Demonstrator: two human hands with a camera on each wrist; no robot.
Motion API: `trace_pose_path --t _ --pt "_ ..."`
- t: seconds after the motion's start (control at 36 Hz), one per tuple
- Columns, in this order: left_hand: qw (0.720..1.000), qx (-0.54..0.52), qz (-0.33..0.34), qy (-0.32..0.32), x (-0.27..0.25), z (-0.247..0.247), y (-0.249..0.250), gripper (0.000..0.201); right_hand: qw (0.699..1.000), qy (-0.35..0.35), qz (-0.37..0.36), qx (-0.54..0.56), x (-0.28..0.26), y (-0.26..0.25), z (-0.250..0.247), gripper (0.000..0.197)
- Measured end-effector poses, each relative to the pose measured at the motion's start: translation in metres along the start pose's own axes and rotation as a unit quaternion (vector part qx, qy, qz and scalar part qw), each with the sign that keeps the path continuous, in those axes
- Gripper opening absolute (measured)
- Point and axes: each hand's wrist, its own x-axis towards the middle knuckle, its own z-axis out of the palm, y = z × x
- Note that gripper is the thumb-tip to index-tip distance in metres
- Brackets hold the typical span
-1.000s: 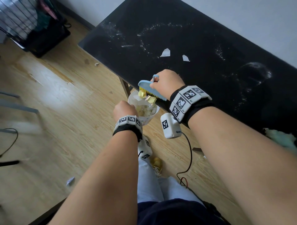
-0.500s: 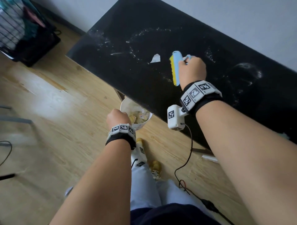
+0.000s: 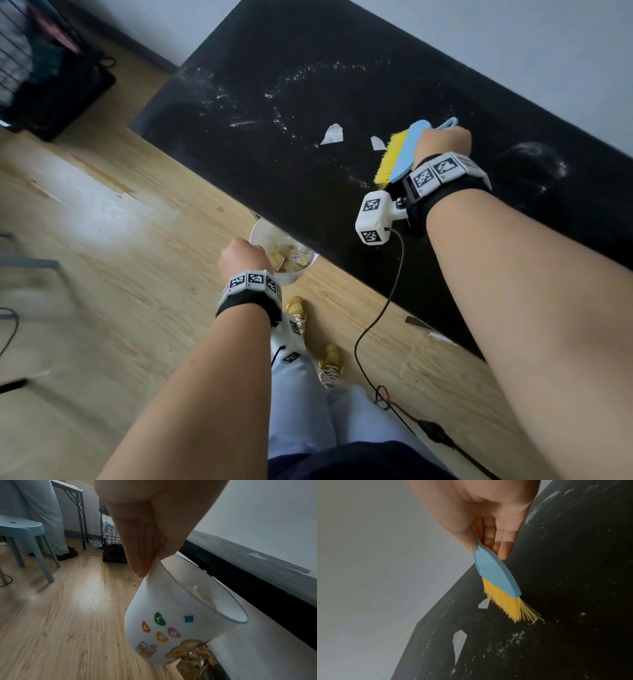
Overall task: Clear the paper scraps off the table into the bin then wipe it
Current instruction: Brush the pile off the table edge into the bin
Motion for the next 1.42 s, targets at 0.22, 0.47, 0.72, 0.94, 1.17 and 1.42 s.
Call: trace_pose_path --t 0.22,0.47,0.72,0.94,1.17,1.42 --pt "1.000 0.000 -0.006 -0.004 0.009 -0.002 0.003 0.036 0.998 -0.030 -0.051 -0.021 -0.005 -0.019 0.021 0.023" --pt "1.000 -0.011 -0.013 -0.002 0.019 -0.009 0.004 0.037 0.988 -0.081 -0.114 -0.057 -0.006 -0.042 0.047 0.012" --pt "1.000 -0.010 -0.015 -0.002 0.021 -0.015 0.004 0.039 0.965 -0.147 -0.167 -0.142 -0.011 -0.062 0.073 0.013" --pt "1.000 -0.019 -0.015 0.007 0.019 -0.019 0.000 0.038 0.922 -0.185 -0.237 -0.244 -0.031 -0.053 0.077 0.014" --pt "1.000 -0.013 -0.008 0.013 0.014 -0.024 -0.005 0.039 0.865 -0.222 -0.328 -0.309 -0.049 -0.039 0.071 0.017" --pt "1.000 -0.013 -0.007 0.010 0.016 -0.023 -0.006 0.039 0.913 -0.075 -0.330 -0.226 -0.030 -0.037 0.069 0.018"
